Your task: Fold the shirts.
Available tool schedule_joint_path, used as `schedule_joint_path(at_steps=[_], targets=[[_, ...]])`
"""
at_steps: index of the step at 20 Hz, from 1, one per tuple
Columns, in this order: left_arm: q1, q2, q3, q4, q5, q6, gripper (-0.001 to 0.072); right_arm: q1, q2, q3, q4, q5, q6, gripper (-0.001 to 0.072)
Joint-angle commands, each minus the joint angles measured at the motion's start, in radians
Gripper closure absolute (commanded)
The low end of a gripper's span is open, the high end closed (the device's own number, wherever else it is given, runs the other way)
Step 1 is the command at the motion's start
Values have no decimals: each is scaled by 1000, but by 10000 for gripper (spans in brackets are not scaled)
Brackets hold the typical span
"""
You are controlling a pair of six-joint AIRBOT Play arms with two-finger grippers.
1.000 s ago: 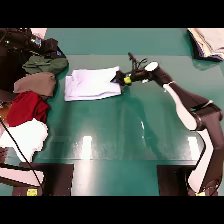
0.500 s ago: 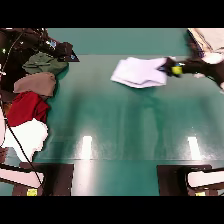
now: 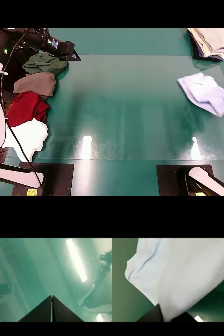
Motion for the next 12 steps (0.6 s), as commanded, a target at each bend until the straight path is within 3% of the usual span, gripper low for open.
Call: schedule_joint_path(at_steps=[1,6,7,8,9,10,12], targets=[[0,0,0,0,5,-10,684,-181,52,-68,-53,11,-2,694],[0,0,0,1,-11,-9,683,-208,52,-63,-296,121,-1,688],[0,0,0,1,-19,-9,683,-208,52,-52,-369,156,-1,623],[0,0,0,5,-25,-9,683,-208,52,-34,-445,183,-2,376],[0,0,0,12,-27,-8,683,-209,52,-10,-510,210,-1,183],[0,0,0,15,-27,-8,683,-209,52,26,-580,247,-1,118],[0,0,0,16,-26,-8,683,-209,52,116,-689,321,2,119]])
